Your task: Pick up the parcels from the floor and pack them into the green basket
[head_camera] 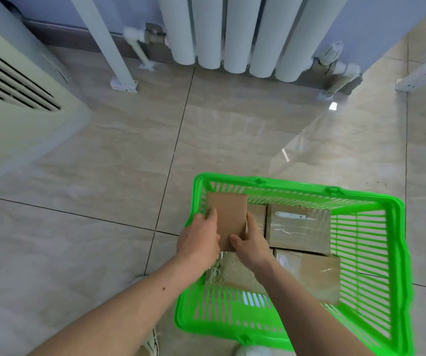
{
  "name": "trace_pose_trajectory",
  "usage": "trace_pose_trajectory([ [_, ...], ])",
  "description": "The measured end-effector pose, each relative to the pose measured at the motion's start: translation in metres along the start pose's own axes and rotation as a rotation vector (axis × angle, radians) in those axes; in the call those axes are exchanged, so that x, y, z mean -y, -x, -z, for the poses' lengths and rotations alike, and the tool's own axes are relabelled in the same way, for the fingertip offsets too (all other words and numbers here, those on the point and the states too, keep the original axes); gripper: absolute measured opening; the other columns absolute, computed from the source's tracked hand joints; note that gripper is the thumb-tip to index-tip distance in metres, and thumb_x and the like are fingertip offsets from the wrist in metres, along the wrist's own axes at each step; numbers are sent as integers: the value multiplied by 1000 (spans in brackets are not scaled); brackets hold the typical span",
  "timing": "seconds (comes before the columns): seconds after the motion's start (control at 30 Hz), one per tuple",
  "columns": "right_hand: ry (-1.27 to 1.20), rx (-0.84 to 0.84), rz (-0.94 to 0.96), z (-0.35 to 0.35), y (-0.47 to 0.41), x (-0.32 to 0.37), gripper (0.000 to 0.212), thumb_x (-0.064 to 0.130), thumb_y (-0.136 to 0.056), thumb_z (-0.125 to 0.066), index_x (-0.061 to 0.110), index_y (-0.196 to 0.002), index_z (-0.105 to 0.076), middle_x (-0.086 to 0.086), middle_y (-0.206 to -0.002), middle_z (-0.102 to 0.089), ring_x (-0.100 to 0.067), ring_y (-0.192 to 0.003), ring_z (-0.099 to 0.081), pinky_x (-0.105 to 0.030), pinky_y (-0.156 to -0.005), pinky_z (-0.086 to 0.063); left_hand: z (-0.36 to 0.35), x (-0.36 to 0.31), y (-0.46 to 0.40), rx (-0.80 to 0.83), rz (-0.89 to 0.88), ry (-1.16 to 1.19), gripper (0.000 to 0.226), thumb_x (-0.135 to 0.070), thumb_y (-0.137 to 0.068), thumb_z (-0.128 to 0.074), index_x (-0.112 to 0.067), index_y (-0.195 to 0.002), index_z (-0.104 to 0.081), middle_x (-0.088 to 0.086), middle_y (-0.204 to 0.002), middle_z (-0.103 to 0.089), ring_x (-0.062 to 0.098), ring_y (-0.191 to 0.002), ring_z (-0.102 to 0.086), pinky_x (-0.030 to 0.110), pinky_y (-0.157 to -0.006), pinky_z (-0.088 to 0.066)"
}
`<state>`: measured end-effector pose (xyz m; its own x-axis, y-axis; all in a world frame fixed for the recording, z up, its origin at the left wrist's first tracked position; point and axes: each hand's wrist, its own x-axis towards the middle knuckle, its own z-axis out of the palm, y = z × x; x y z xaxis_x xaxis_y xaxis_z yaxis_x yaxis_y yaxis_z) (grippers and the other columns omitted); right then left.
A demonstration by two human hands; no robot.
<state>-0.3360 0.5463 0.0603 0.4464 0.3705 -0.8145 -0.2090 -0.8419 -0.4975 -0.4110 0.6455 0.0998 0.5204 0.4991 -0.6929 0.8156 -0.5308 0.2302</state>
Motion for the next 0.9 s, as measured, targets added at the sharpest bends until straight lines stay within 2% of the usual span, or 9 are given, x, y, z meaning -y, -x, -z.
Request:
trace_pose_trajectory([
  [0.07, -29, -7, -6, -5, -13, -3, 75, 7, -92, -54, 22, -156, -17, -6, -141, -55, -29, -125, -57, -38, -105, -45, -2, -2, -7, 19, 9, -47, 62, -20, -95, -54, -17, -150, -25, 12, -134, -42, 33, -113, -59, 41, -89, -48],
  [0.13, -41, -7, -11, -11, -23, -8, 74, 9, -92, -53, 22, -156, -17, -10, -138, -57, -32, -126, -57, -45, -107, -45, -5, -5, -10, 67, 3, -137, 66, -13, -92, -55, -10, -150, -24, 14, -139, -35, 33, -113, -60, 41, -89, -49],
  [0.23, -72, -14, -35, -20, -32, -12, 73, 8, -92, -50, 22, -155, -16, -14, -136, -58, -36, -123, -58, -51, -105, -46, -4, -7, -14, 115, -10, -216, 68, -10, -92, -51, -8, -152, -18, 12, -143, -39, 32, -121, -56, 41, -91, -48],
  [0.33, -21, -18, -58, -19, -32, -12, 72, 8, -96, -46, 18, -157, -11, -15, -138, -57, -36, -121, -59, -43, -103, -47, 5, -5, -13, 133, -23, -163, 59, -15, -95, -48, -13, -149, -24, 8, -139, -49, 30, -124, -54, 41, -91, -47],
  [0.47, 65, 15, -86, -3, 1, 9, 70, 14, -101, -44, 16, -158, -5, -15, -148, -50, -34, -130, -53, -34, -102, -40, 22, -2, 4, 154, -72, -95, 40, -21, -98, -46, -16, -137, -41, 1, -143, -45, 27, -128, -51, 40, -98, -47],
  [0.63, 28, -35, -115, 29, 60, 27, 57, 15, -102, -43, 14, -155, -21, -16, -147, -50, -32, -130, -53, -36, -104, -41, 61, -20, 48, 178, -65, -69, 39, -32, -101, -40, -16, -136, -44, -2, -148, -41, 22, -134, -45, 40, -103, -43],
  [0.83, 24, -105, -153, 80, 151, 61, 45, 26, -99, -50, 10, -140, -48, -11, -141, -57, -26, -129, -55, -25, -93, -39, 126, -59, 110, 173, -88, -81, 43, -41, -99, -40, -18, -134, -48, 0, -144, -48, 23, -132, -46, 38, -101, -44],
  [0.9, -30, -160, -155, 98, 182, 71, 43, 27, -97, -54, 8, -135, -54, -11, -136, -61, -27, -125, -58, -29, -97, -42, 149, -73, 128, 165, -97, -87, 44, -44, -97, -42, -20, -133, -50, 2, -141, -51, 24, -130, -48, 37, -100, -45],
])
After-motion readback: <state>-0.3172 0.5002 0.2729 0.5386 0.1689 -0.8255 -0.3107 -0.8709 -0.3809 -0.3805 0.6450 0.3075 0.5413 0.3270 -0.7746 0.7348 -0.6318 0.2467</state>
